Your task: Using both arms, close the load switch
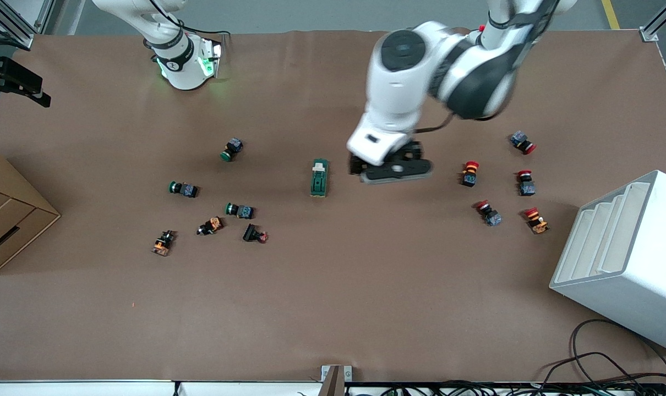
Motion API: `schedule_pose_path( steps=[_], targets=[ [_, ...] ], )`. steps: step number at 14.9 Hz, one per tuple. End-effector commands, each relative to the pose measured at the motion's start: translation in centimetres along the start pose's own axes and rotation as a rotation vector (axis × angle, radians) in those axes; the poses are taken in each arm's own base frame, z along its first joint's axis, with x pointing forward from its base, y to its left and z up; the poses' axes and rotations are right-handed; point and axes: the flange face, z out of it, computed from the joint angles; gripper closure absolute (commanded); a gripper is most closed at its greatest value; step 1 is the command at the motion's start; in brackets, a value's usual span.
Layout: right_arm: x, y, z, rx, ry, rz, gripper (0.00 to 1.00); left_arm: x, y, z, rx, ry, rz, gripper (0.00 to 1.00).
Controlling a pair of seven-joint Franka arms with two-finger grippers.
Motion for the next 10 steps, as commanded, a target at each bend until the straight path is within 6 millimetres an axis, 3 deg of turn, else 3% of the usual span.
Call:
schedule_pose_path(
  steps=[1,4,10],
  targets=[
    [-0.4,0.1,0.0,0.015,0.000,-0.011,0.00,-3.7,4.8,3.6,0.007,0.075,-0.042,0.00],
    [-0.4,0.2,0.0,0.015,0.000,-0.010,0.00,-8.4,8.7,9.1,0.025,0.177,-0.079,0.00],
    [-0.1,0.7,0.1,0.016,-0.001,0.007,0.00,-16.9,12.8,17.3,0.012,0.382,-0.032,0.00]
  ],
)
